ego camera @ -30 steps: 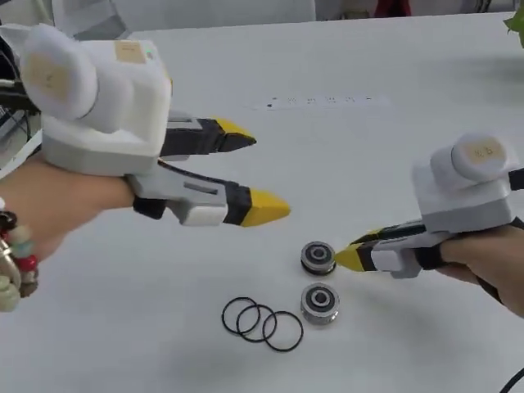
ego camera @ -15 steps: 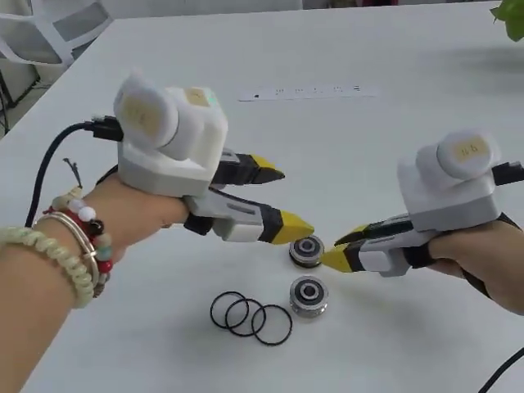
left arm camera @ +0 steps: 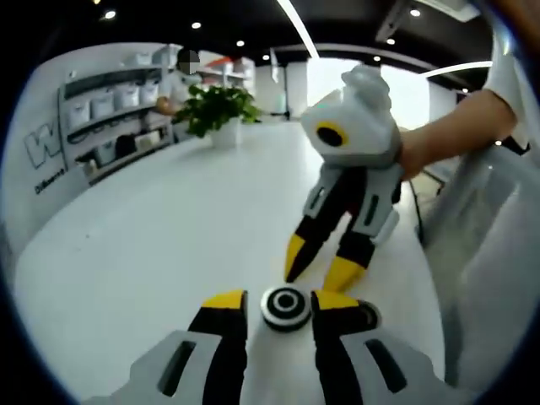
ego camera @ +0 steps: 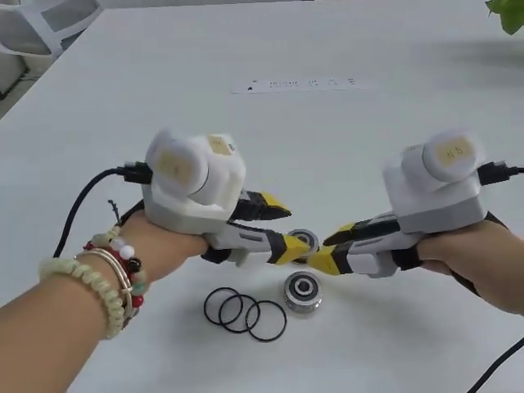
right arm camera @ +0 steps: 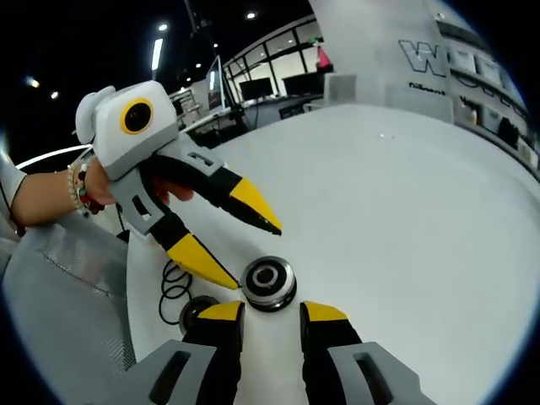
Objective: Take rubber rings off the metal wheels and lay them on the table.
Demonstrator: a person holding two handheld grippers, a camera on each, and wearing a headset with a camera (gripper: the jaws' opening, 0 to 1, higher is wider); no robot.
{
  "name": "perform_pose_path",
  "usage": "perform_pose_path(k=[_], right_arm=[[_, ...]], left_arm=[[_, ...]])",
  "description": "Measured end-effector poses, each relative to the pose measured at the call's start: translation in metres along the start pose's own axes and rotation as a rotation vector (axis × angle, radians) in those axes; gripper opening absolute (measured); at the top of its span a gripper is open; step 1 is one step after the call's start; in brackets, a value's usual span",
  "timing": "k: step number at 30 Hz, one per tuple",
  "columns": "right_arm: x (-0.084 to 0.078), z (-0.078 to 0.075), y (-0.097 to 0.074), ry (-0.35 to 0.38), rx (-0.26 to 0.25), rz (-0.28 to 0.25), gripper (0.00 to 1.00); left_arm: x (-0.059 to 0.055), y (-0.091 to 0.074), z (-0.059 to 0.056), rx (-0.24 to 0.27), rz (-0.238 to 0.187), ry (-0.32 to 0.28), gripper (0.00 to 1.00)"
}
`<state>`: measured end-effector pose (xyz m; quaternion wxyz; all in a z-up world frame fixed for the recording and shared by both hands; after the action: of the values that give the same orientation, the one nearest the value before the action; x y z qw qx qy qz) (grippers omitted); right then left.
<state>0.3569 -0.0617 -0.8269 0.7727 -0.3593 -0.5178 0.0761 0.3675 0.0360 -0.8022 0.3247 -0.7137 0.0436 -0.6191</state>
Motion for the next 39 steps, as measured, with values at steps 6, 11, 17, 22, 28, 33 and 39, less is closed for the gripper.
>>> perform_pose_path(k=[6,11,17,22,28,33,39], right_arm=[[0.002,0.000,0.003,-0.051,0.000,0.002,0.24],[0.002,-0.002,0.005,-0.069,-0.004,0.002,0.22],[0.002,-0.003,0.007,-0.091,-0.012,0.000,0.17],[0.001,-0.003,0.006,-0.120,-0.017,0.009,0.13],[0.001,-0.004,0.004,-0.141,-0.023,0.012,0.03],[0.001,-0.005,0.005,-0.132,-0.039,0.007,0.00],[0.001,-0.006,0.005,-0.104,-0.054,0.011,0.00]], left_arm=[[-0.007,0.006,0.001,0.006,-0.008,-0.029,0.24],[-0.012,0.011,-0.002,-0.009,0.005,-0.037,0.18],[-0.012,0.011,0.000,0.001,-0.001,-0.045,0.15],[-0.013,0.010,0.000,0.009,-0.014,-0.053,0.15],[-0.013,0.008,0.000,0.026,-0.014,-0.064,0.14],[-0.014,0.007,-0.001,0.030,-0.021,-0.070,0.14],[-0.016,0.006,-0.001,0.039,-0.033,-0.081,0.14]])
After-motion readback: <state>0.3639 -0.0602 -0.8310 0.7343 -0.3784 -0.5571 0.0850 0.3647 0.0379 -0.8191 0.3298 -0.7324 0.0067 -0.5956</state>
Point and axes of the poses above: the centre of the closed fingertips' face, and the gripper's own axes: y roughly forward along the fingers, z roughly to its left, x roughly out of its top, the point moved 6 cm from there along -y, roughly backward along the fingers, and after that the axes turned 3 degrees about -y, right-handed, at the moved point
